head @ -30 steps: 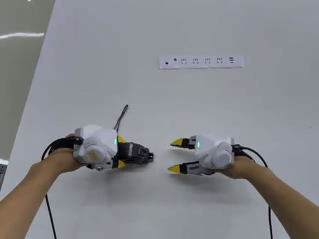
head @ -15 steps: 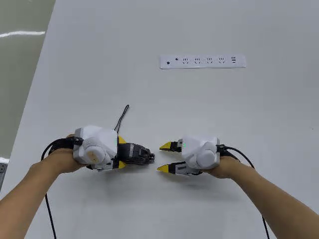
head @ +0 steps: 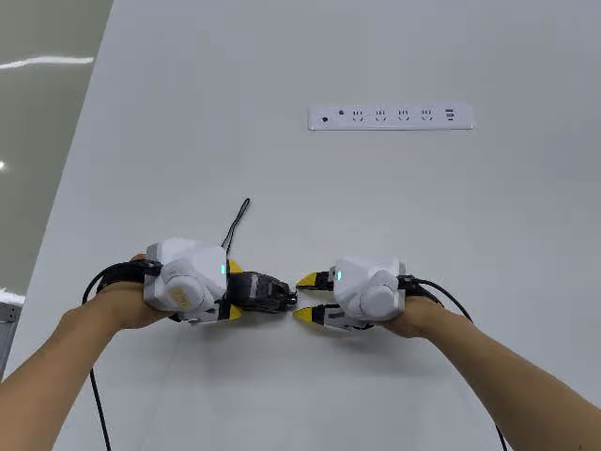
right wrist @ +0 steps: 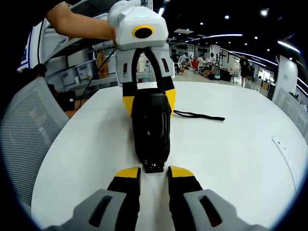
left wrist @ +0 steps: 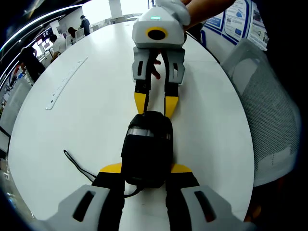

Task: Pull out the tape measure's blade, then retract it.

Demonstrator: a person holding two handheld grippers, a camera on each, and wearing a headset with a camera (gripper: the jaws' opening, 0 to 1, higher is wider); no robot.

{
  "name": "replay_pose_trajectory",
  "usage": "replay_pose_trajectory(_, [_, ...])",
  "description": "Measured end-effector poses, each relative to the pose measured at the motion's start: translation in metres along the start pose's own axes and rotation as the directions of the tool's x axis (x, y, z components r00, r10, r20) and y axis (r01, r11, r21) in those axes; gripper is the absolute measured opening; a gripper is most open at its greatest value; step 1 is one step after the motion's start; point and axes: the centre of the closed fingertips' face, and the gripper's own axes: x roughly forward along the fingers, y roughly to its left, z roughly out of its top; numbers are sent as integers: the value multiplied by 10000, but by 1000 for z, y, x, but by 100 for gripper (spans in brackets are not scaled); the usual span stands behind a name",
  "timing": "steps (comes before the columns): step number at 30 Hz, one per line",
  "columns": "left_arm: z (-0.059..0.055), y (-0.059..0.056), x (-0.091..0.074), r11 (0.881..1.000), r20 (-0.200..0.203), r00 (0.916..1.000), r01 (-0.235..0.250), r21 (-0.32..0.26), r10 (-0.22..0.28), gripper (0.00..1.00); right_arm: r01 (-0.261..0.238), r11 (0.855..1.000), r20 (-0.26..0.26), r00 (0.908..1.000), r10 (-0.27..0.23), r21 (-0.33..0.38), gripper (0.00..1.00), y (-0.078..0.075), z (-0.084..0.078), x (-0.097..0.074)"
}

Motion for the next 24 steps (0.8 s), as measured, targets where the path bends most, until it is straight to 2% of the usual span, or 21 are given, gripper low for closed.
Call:
replay_pose_trajectory(5, [0,0,0,10000,20,10000,12,-20,-12,27,-78,10000,51,10000,78,-36,17,-1,3,6])
replay_pose_trajectory(8, [0,0,-1,10000,40,10000,12,-46,-12,27,-127,9999,75,9999,128,-96,15,-1,3,4])
replay_pose_trajectory(15, [0,0,-2,10000,69,10000,-9,-67,9,27,-127,9989,-53,9999,125,-449,13,-3,3,5])
replay_pose_trajectory(24, [0,-1,-3,9999,119,9999,2,-144,-1,27,-188,9987,-201,9996,178,-476,12,-3,5,4])
